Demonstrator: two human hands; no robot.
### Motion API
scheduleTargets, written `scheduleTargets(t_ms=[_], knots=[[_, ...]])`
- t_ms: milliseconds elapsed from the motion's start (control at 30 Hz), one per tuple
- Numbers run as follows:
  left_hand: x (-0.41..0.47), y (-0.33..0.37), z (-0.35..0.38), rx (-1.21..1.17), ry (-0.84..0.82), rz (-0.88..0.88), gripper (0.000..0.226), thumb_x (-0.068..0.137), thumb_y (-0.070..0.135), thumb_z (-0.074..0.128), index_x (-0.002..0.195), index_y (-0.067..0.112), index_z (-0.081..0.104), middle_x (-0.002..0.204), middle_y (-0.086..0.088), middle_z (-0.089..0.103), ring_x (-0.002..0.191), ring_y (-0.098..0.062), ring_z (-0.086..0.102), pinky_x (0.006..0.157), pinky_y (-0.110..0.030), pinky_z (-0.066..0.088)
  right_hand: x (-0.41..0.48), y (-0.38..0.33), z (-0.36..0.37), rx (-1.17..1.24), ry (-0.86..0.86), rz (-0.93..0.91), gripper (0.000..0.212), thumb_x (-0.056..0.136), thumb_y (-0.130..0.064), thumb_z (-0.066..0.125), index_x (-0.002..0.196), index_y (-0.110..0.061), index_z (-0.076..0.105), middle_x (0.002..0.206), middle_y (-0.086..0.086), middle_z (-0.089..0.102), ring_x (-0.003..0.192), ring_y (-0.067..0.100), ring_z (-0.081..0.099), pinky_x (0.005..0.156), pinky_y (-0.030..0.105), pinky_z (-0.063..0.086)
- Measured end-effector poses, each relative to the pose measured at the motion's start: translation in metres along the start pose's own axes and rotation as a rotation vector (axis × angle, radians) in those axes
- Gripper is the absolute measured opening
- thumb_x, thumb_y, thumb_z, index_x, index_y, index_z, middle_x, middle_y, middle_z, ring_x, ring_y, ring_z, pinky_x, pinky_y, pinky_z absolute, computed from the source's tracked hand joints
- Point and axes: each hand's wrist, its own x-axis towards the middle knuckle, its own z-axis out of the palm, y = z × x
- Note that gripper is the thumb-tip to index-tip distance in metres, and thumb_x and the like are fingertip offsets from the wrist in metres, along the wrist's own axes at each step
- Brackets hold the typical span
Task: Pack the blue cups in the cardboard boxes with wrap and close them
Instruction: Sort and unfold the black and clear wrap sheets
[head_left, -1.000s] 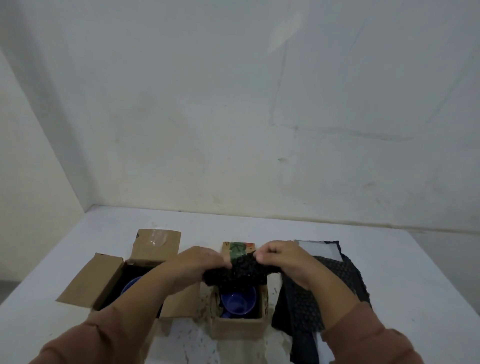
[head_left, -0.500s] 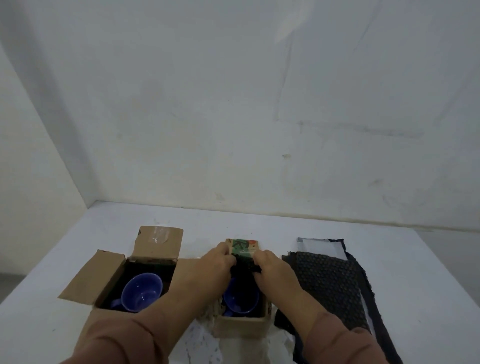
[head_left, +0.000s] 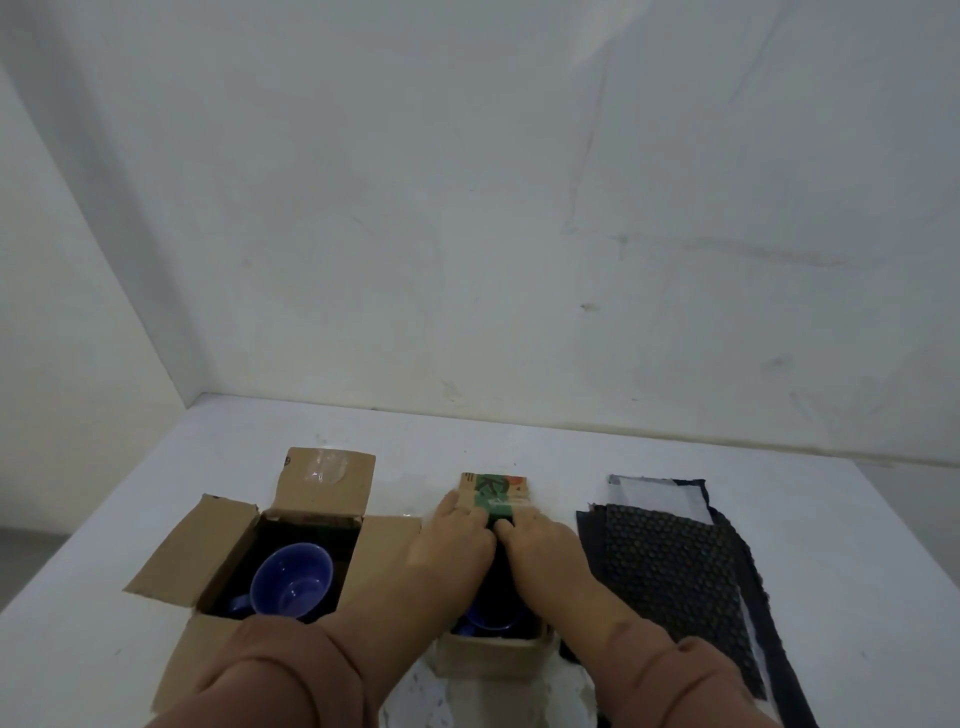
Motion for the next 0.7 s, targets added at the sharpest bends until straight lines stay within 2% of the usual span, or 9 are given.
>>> scheduleTargets(t_ms=[67, 167, 267, 400, 533, 633, 700], knots=[[0.0, 0.001, 0.0, 0.035, -0.057, 0.02, 0.024, 0.087, 0.015, 0.054, 0.108, 0.008, 0.063, 0.116, -0.014, 0.059, 0.115, -0.03, 0.046, 0.116, -0.052, -0.006, -0.001, 0.002, -0.003, 0.017, -0.026, -0.007, 0.021, 0.087, -0.014, 0.044, 0.106, -0.011, 0.051, 0.113, 0.015, 0.054, 0.095, 0.033, 0.057, 0.064, 0.036, 0.039], [-0.004, -0.002, 0.004, 0.028, -0.082, 0.06, 0.025, 0.087, 0.01, 0.05, 0.111, 0.006, 0.059, 0.113, -0.014, 0.062, 0.115, -0.03, 0.048, 0.113, -0.051, -0.011, -0.004, 0.005, -0.004, 0.047, -0.026, -0.028, 0.019, 0.087, -0.013, 0.044, 0.103, -0.011, 0.052, 0.11, 0.014, 0.053, 0.085, 0.034, 0.059, 0.058, 0.034, 0.035], [-0.006, -0.006, 0.004, -0.083, -0.049, 0.016, 0.035, 0.081, 0.005, 0.055, 0.115, 0.009, 0.046, 0.112, -0.01, 0.061, 0.11, -0.029, 0.054, 0.116, -0.045, -0.006, -0.006, 0.005, -0.003, 0.013, -0.012, -0.043, 0.023, 0.089, -0.012, 0.044, 0.111, -0.013, 0.048, 0.11, 0.015, 0.053, 0.084, 0.036, 0.06, 0.06, 0.036, 0.035], [-0.004, -0.003, -0.002, -0.126, -0.072, -0.05, 0.028, 0.083, 0.012, 0.057, 0.11, 0.015, 0.049, 0.113, -0.006, 0.063, 0.114, -0.027, 0.051, 0.114, -0.05, 0.005, -0.004, 0.001, -0.001, -0.072, -0.061, -0.055, 0.02, 0.09, -0.011, 0.041, 0.105, -0.01, 0.053, 0.108, 0.017, 0.056, 0.088, 0.036, 0.057, 0.067, 0.037, 0.031], [-0.012, -0.005, 0.001, -0.007, 0.005, -0.071, 0.027, 0.078, 0.019, 0.065, 0.102, 0.018, 0.054, 0.109, -0.006, 0.061, 0.111, -0.029, 0.042, 0.097, -0.045, 0.023, -0.004, 0.01, -0.002, 0.012, -0.079, -0.04, 0.025, 0.086, -0.005, 0.045, 0.108, -0.009, 0.057, 0.108, 0.017, 0.057, 0.092, 0.035, 0.058, 0.072, 0.039, 0.043], [-0.015, -0.008, 0.006, 0.004, 0.025, -0.121, 0.027, 0.076, 0.021, 0.066, 0.101, 0.019, 0.055, 0.106, -0.006, 0.06, 0.106, -0.028, 0.045, 0.089, -0.042, 0.025, -0.007, 0.012, -0.002, 0.055, -0.092, -0.058, 0.034, 0.085, -0.003, 0.049, 0.118, -0.01, 0.057, 0.112, 0.016, 0.055, 0.097, 0.035, 0.057, 0.077, 0.041, 0.047], [-0.014, -0.005, 0.006, 0.007, 0.02, -0.151, 0.024, 0.075, 0.021, 0.066, 0.096, 0.021, 0.054, 0.101, -0.004, 0.063, 0.104, -0.027, 0.045, 0.086, -0.043, 0.024, -0.007, 0.01, -0.001, 0.034, -0.09, -0.062, 0.032, 0.085, -0.003, 0.049, 0.116, -0.009, 0.058, 0.112, 0.017, 0.055, 0.097, 0.035, 0.057, 0.078, 0.042, 0.047]])
